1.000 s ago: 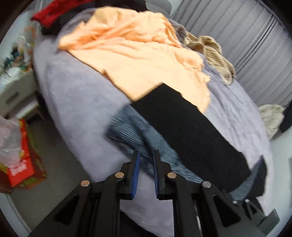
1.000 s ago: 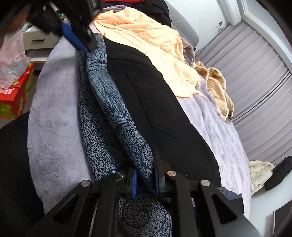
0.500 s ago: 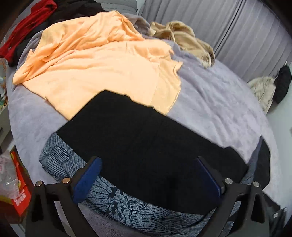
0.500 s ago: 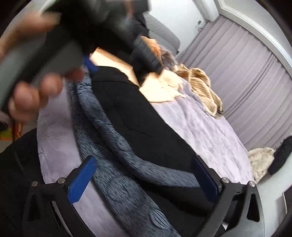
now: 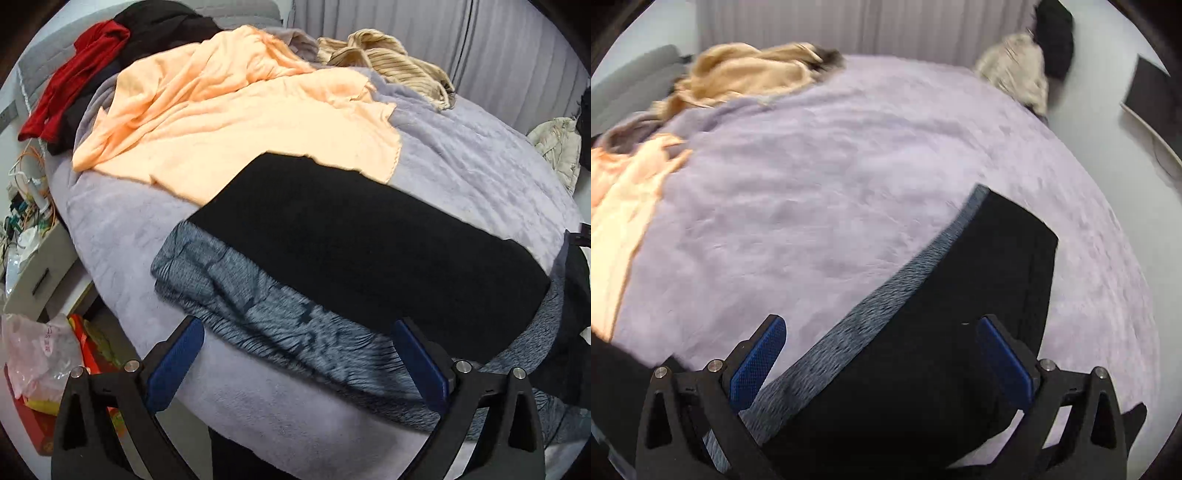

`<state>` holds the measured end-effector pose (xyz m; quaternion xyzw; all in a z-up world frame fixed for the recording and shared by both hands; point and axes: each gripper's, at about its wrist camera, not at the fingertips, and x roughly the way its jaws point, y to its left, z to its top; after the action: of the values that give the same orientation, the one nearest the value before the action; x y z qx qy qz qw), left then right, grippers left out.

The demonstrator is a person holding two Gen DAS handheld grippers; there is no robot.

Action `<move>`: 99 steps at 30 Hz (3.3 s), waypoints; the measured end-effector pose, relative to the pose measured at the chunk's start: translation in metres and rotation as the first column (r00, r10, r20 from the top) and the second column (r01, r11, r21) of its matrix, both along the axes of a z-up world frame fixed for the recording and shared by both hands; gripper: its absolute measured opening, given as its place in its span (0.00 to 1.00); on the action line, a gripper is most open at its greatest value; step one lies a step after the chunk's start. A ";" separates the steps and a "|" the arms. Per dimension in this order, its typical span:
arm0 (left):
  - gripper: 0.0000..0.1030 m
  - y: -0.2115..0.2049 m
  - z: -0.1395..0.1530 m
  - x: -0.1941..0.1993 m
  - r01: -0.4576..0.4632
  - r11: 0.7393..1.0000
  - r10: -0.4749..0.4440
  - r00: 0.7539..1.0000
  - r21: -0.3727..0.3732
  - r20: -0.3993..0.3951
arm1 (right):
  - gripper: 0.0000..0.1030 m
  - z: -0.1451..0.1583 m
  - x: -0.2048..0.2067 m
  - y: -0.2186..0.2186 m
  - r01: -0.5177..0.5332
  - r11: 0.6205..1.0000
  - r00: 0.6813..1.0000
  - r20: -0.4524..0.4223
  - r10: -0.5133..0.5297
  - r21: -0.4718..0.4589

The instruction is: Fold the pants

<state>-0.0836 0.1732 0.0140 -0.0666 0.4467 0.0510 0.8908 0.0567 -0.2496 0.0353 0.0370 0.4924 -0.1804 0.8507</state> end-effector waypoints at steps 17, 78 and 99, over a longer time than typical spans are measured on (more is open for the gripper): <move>0.99 -0.078 -0.027 0.020 0.264 0.962 -0.260 0.964 0.076 -0.057 | 0.10 -0.011 -0.092 -0.064 0.122 0.973 0.989 0.056 -0.136 0.197; 1.00 -0.138 0.015 0.022 0.333 0.936 -0.331 0.943 0.113 -0.030 | 0.72 -0.033 -0.355 -0.236 0.176 0.682 0.691 0.404 -0.599 0.710; 1.00 -0.047 0.014 0.035 0.208 0.978 -0.205 0.974 0.027 -0.096 | 0.14 -0.028 -0.385 -0.247 0.255 0.743 0.782 0.319 -0.535 0.619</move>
<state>-0.0484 0.1265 0.0280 -0.0009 0.4909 -0.0307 0.8707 -0.3288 -0.4969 0.0071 0.4272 0.2766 -0.2001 0.8372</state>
